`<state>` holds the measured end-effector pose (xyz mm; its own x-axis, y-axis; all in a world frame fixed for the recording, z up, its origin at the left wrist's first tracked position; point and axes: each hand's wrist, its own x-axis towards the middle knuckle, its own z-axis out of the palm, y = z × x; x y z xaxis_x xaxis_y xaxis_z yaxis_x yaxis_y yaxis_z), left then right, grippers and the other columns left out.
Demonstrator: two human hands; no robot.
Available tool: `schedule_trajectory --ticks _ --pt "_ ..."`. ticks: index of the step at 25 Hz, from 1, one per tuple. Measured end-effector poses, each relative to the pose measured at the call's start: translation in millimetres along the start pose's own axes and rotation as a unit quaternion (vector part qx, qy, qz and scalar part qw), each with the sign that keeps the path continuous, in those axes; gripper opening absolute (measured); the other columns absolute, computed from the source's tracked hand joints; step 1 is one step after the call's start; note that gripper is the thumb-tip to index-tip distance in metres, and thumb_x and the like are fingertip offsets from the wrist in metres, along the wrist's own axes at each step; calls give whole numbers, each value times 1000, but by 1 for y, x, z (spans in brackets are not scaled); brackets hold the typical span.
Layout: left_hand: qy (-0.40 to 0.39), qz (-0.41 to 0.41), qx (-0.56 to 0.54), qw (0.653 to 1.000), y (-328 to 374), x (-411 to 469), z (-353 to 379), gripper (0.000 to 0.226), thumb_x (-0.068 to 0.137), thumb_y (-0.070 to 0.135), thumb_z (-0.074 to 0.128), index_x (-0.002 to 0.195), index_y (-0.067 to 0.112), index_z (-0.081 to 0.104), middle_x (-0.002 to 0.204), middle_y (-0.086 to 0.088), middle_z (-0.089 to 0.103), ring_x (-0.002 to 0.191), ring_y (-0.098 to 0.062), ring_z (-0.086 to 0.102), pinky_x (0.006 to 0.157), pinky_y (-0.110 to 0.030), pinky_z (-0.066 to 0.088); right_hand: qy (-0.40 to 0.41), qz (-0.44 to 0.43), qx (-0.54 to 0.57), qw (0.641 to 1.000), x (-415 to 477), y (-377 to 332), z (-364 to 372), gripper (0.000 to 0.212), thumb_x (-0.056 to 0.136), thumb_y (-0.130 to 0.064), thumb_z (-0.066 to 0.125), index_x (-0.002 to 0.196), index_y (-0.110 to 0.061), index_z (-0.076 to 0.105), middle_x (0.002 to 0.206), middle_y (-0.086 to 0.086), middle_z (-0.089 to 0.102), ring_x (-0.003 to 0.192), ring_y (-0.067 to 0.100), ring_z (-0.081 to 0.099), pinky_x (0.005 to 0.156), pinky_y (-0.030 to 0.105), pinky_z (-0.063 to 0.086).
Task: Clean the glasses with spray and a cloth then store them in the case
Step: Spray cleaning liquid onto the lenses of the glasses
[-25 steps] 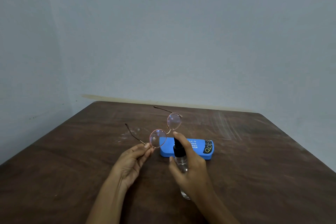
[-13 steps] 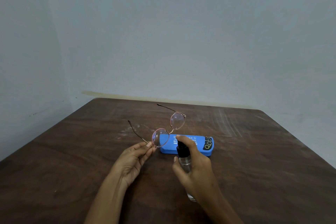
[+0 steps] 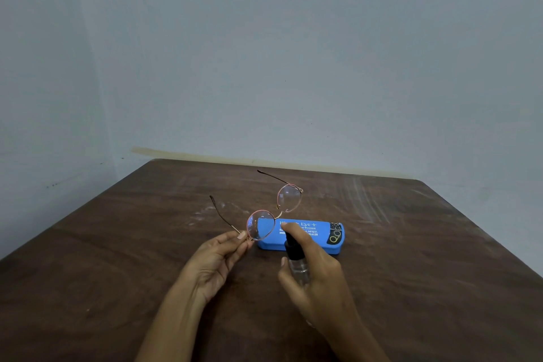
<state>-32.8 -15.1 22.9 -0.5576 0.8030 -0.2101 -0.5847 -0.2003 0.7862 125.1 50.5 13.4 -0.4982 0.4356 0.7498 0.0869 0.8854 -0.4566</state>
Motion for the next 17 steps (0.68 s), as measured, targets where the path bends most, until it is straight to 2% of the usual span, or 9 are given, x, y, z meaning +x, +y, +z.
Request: schedule_trajectory --ticks 5,9,13,17 --pt "0 -5 0 1000 0 1 0 19 86 -10 44 78 -5 59 51 -6 69 46 -8 66 42 -10 50 2 19 4 1000 -1 0 0 57 70 -17 61 117 -43 42 92 -24 57 81 5 61 69 7 43" --pt "-5 -8 -1 1000 0 0 0 19 86 -10 44 78 -5 60 51 -6 69 47 -8 66 42 -10 50 -7 11 1 1000 0 -2 -3 66 72 -16 60 127 -43 37 94 -22 60 80 -1 60 70 2 41" --pt "-6 -14 -2 1000 0 0 0 18 86 -10 43 79 -5 60 51 -7 69 46 -8 66 42 -11 50 2 5 -1 1000 0 -1 -2 59 71 -15 62 121 -41 42 98 -11 68 81 4 63 70 10 46" --pt "-10 -16 -2 1000 0 -1 0 18 86 -10 44 80 -5 59 51 -7 69 46 -9 66 42 -11 50 6 8 -5 1000 -1 -1 -1 56 70 -16 62 116 -41 43 94 -11 68 81 7 62 69 10 44"
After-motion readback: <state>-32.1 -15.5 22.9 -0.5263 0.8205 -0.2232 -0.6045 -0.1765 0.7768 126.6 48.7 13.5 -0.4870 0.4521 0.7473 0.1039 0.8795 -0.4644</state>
